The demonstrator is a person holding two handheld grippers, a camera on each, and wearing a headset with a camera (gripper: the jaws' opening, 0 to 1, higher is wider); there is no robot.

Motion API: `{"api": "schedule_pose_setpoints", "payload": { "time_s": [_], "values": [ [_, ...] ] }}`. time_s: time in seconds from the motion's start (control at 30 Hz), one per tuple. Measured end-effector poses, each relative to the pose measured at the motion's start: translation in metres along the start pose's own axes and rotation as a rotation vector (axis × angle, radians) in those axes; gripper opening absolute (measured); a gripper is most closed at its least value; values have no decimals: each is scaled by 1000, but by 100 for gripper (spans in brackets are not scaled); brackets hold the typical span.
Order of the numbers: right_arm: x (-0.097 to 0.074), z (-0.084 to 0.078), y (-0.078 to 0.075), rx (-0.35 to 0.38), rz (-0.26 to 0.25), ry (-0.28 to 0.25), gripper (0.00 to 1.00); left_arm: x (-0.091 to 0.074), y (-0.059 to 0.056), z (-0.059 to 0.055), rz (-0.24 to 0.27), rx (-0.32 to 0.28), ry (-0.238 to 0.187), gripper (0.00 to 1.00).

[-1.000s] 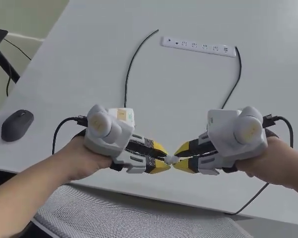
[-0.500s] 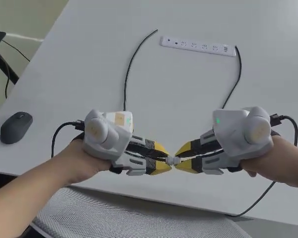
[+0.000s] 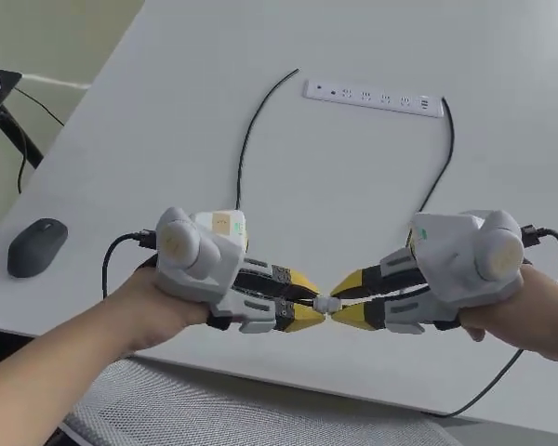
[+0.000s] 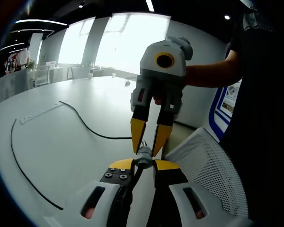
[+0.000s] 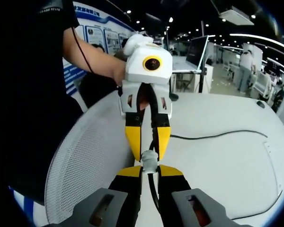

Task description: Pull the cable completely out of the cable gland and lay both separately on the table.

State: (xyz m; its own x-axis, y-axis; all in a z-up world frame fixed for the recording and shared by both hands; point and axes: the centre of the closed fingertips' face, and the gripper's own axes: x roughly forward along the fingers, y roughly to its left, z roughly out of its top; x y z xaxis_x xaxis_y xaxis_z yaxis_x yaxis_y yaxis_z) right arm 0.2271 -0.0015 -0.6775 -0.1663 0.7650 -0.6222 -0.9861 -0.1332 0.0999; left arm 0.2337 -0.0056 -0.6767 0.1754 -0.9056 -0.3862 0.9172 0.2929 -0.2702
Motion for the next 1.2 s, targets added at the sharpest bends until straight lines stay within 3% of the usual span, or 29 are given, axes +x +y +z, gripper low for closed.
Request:
{"api": "schedule_pose_setpoints", "payload": {
  "time_s": [0.17, 0.23, 0.5, 0.67, 0.8, 0.87, 0.93, 0.97, 1.1, 1.2],
  "values": [
    [0, 0, 3, -22, -9, -5, 7, -1, -3, 0, 6, -36, 3, 15],
    [0, 0, 3, -30, -22, -15, 7, -1, -4, 1, 11, -21, 8, 15],
    [-5, 0, 1, 69, -32, -54, 8, -1, -5, 3, 15, -14, 29, 15],
    [-13, 4, -1, 168, -24, -98, 10, -3, -5, 4, 15, 26, 41, 15],
    [-16, 4, -2, 296, 19, -138, 14, -5, -5, 8, 19, 47, 36, 15],
    [-17, 7, 3, 424, 88, -170, 16, -5, -4, 9, 20, 54, 33, 15],
    [-18, 9, -4, 452, 98, -219, 17, -6, -4, 8, 22, 69, 39, 15],
    [-18, 11, -1, 505, 138, -232, 18, -6, -4, 8, 23, 78, 45, 15],
    [-19, 11, -9, 578, 175, -260, 17, -7, -5, 10, 25, 101, 49, 15],
    [-19, 18, -5, 658, 269, -291, 16, -6, -6, 12, 22, 108, 46, 15]
  ]
}}
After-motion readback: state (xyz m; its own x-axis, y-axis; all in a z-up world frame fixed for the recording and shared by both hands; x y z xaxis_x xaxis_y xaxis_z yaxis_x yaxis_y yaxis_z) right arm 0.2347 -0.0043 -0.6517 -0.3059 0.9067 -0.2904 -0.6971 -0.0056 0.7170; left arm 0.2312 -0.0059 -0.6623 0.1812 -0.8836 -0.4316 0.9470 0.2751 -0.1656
